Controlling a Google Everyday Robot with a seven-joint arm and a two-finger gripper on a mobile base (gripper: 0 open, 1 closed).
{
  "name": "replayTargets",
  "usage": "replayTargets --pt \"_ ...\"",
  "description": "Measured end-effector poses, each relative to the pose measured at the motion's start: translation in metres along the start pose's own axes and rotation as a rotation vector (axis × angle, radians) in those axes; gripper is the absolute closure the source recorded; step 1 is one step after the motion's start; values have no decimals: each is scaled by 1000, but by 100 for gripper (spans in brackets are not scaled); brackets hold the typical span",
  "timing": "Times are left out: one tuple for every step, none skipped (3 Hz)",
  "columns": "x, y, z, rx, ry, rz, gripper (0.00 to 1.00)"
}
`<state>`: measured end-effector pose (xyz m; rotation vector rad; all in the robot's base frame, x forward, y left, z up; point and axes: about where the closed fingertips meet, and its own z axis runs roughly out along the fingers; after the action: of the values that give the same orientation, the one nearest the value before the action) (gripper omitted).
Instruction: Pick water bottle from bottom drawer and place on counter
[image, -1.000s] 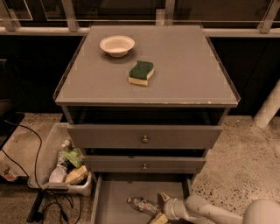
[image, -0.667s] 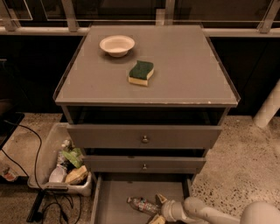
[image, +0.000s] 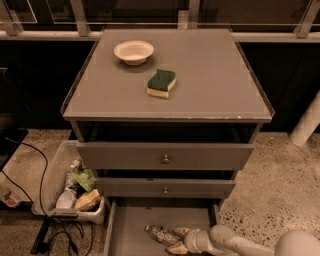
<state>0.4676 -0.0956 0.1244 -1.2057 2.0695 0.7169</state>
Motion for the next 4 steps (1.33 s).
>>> replayTargets --pt "0 0 0 0 0 0 65" --pt "0 0 0 0 0 0 87" --pt "0 0 0 0 0 0 100" --pt "-8 12 -23 3 3 -27 100"
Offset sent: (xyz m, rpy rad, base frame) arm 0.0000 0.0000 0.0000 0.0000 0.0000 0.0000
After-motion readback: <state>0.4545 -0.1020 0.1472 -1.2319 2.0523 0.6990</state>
